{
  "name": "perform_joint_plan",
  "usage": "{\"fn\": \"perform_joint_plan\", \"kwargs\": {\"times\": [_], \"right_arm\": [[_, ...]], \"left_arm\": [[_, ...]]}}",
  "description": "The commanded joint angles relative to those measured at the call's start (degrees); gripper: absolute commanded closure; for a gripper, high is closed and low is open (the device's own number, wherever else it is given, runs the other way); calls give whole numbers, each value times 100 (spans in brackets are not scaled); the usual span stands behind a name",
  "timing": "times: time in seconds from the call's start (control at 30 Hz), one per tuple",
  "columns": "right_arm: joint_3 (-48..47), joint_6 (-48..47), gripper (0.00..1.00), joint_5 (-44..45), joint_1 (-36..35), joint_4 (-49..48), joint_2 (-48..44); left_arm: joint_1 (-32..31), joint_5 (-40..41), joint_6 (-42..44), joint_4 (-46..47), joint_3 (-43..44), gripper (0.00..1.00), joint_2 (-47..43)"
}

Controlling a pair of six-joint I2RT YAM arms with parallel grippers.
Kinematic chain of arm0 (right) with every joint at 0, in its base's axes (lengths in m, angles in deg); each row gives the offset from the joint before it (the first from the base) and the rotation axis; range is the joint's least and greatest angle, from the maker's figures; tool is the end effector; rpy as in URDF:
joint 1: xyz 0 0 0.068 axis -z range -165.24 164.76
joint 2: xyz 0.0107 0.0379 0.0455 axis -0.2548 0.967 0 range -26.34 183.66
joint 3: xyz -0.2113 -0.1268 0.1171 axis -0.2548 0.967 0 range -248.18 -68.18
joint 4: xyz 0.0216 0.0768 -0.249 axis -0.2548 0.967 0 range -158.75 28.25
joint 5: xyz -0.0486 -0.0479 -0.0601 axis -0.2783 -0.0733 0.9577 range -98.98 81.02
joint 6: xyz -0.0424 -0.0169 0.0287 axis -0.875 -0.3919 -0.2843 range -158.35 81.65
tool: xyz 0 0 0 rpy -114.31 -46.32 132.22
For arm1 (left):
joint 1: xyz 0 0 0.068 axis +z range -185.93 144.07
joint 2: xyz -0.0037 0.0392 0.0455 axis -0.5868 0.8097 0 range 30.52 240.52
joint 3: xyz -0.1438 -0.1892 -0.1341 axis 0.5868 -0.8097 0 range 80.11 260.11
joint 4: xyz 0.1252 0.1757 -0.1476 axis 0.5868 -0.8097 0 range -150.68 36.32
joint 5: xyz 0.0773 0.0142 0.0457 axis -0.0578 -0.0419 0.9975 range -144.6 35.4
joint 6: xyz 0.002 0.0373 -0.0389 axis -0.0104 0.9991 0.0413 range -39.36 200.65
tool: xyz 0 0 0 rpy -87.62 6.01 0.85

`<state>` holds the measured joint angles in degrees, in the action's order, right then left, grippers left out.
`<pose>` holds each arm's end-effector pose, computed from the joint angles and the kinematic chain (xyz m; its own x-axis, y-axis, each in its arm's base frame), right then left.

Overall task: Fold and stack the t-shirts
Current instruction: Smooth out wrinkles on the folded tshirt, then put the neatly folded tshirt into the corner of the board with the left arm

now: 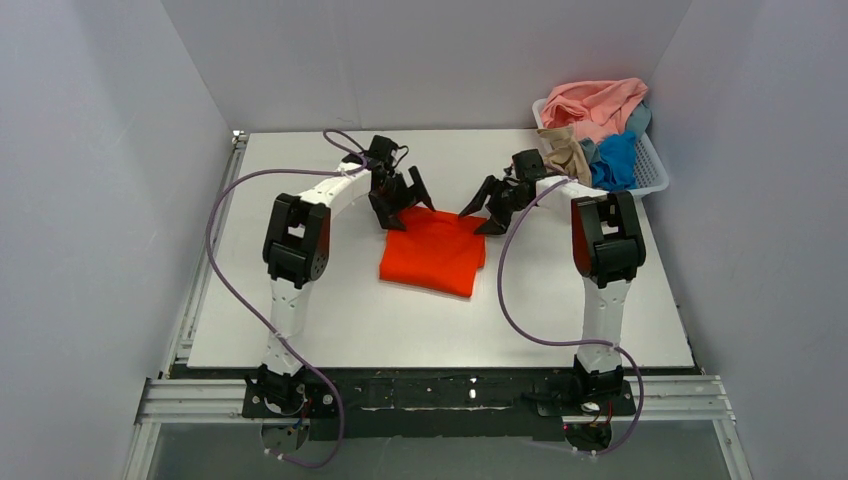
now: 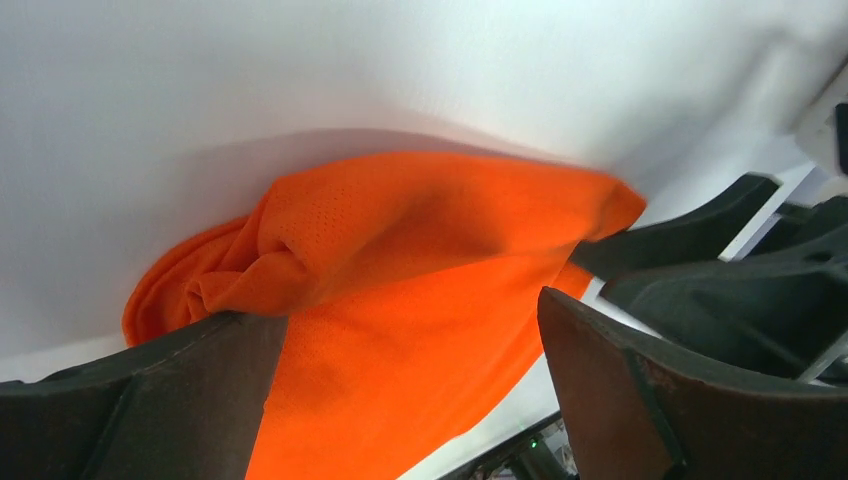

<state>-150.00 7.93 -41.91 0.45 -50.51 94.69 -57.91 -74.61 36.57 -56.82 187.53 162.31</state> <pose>0.4213 0.1274 0.1438 -0.9193 0.3915 -0.0407 0.2510 0.6627 0.7056 0.4954 -0.2131 0.2144 -0.7481 -0.4029 -0.5273 0.1569 0.6646 -0.7305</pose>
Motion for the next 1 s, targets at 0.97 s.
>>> {"fn": "perform_joint_plan", "kwargs": {"times": [0.97], "right_arm": [[3758,-1360,11,2157,40,879,-6422]], "left_arm": [[3,473,739,-673,-2705,29,-1724]]}}
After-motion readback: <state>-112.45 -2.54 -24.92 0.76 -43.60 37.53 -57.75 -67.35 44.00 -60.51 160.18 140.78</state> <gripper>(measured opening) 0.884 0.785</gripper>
